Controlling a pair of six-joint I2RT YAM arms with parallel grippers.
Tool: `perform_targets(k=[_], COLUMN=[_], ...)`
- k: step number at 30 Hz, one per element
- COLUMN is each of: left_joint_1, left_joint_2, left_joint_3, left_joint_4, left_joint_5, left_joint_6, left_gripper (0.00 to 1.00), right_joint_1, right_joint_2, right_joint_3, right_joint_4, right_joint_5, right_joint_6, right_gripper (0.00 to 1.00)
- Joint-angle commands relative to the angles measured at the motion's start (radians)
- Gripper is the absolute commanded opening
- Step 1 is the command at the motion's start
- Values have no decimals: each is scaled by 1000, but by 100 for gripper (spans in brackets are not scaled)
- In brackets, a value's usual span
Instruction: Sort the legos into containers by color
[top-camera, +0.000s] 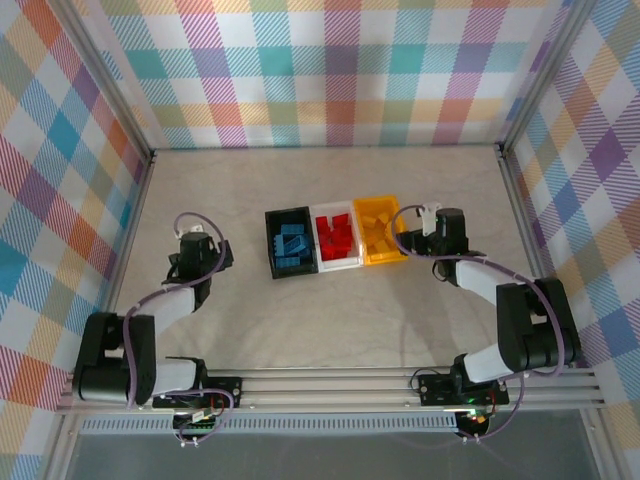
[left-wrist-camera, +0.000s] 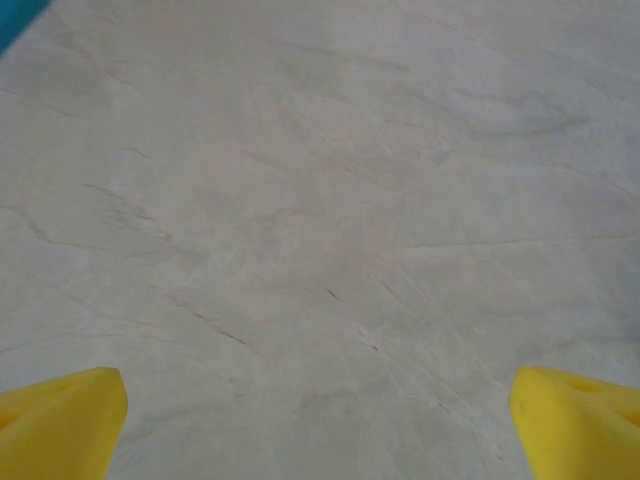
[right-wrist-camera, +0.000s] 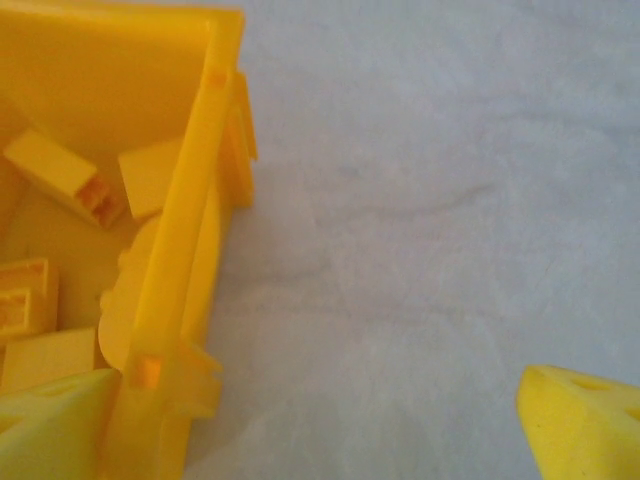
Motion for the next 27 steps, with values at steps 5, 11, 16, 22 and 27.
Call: perform_targets(k=[5,11,16,22,27], left_joint_1=[17,17,12,2,3], left_joint_2=[149,237,241,241,243], left_joint_3=[2,-18,-19,-9,-8], left_joint_4=[382,483,494,477,474], left_joint_5=[185,238,235,233,233], left_joint_6=[96,120,124,137,136], left_gripper=[98,100,100,100,100], right_joint_1=[-53,-86,-141,-153,-153], right_joint_2=[11,10,60,74,74], right_joint_3=[-131,-216,-191,-207,-207], right_joint_4=[313,486,481,519,519], right_joint_5=[-48,-20,-68,-93,-93], right_joint_6=[17,88,140,142,143], right_gripper=[99,100,100,100,100])
